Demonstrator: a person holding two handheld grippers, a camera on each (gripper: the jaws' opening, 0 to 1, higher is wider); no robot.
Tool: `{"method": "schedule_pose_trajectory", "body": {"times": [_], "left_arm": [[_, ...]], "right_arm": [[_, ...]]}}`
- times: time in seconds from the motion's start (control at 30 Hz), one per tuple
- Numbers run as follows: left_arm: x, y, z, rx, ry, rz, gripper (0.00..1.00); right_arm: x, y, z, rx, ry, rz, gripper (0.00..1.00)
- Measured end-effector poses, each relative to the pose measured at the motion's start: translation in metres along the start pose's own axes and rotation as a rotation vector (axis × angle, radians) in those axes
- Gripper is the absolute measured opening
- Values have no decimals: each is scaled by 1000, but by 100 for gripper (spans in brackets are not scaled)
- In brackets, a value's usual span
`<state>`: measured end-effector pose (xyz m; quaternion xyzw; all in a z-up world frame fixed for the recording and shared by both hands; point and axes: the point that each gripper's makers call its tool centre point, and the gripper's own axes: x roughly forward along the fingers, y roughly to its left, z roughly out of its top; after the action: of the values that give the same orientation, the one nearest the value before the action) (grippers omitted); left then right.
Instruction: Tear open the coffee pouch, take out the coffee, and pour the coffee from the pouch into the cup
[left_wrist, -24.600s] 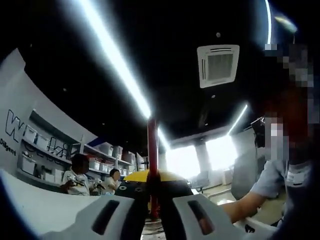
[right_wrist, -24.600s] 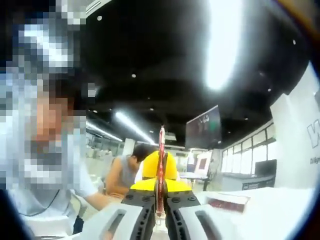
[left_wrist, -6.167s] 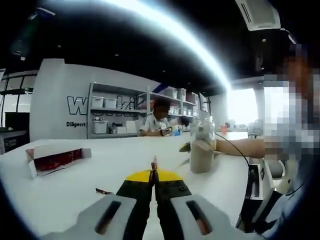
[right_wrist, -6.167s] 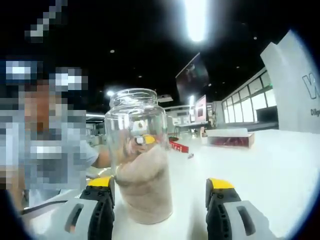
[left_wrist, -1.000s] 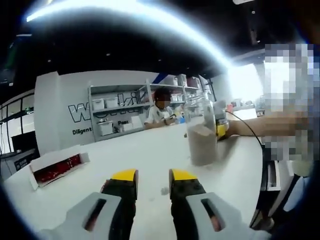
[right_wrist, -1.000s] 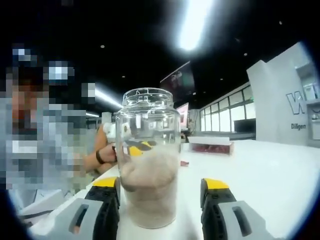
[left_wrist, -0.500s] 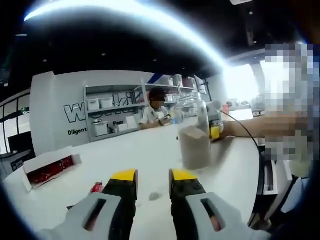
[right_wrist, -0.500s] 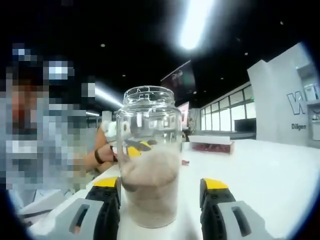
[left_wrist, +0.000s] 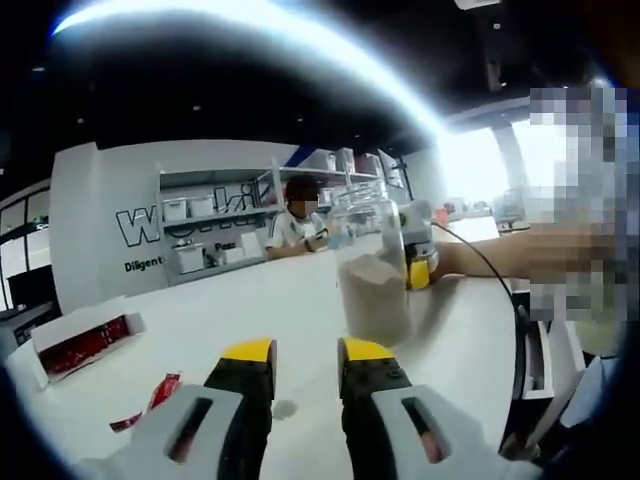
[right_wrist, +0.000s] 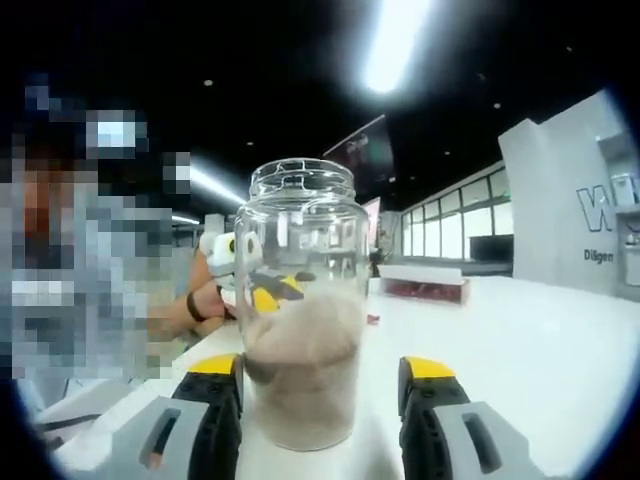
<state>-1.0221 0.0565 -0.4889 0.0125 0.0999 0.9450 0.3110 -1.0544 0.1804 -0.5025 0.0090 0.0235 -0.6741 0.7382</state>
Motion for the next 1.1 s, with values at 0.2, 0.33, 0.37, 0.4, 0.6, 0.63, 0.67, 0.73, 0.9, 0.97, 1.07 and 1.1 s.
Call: {"method": "schedule_pose_trajectory", "body": {"times": [0.2, 0.33, 0.37, 0.4, 0.6, 0.63, 0.67, 0.73, 0.9, 0.97, 1.07, 1.1], "left_arm": [[7, -4, 3, -6, -8, -17, 27], [12, -10, 4, -3, -7, -32, 27], [13, -11, 4, -2, -8, -35, 27], [14, -12, 4, -2, -7, -38, 27], [18, -17, 6, -9, -9, -54, 28], [18, -18, 6, -10, -10, -56, 29], [19, -19, 6, -9, -10, -56, 29], [21, -21, 7, -7, -10, -60, 29], [27, -27, 7, -7, -10, -71, 29], [30, -30, 7, -5, -8, -78, 30], [33, -32, 8, -8, -12, -83, 30], [34, -31, 9, -9, -18, -78, 31]], "right_arm": [[1, 1, -2, -2, 8, 4, 62], [2, 3, -2, -3, 12, 6, 62], [2, 2, -3, -3, 13, 7, 62], [2, 1, -3, -3, 14, 7, 62], [1, -1, -2, -3, 14, 8, 62], [1, 0, -3, -4, 15, 8, 61], [2, 0, -3, -4, 17, 9, 61], [2, 1, -5, -6, 26, 11, 61], [2, 2, -6, -8, 28, 11, 61], [2, 2, -6, -9, 29, 12, 61], [2, 2, -6, -9, 31, 12, 61], [2, 2, -6, -9, 32, 12, 61]]}}
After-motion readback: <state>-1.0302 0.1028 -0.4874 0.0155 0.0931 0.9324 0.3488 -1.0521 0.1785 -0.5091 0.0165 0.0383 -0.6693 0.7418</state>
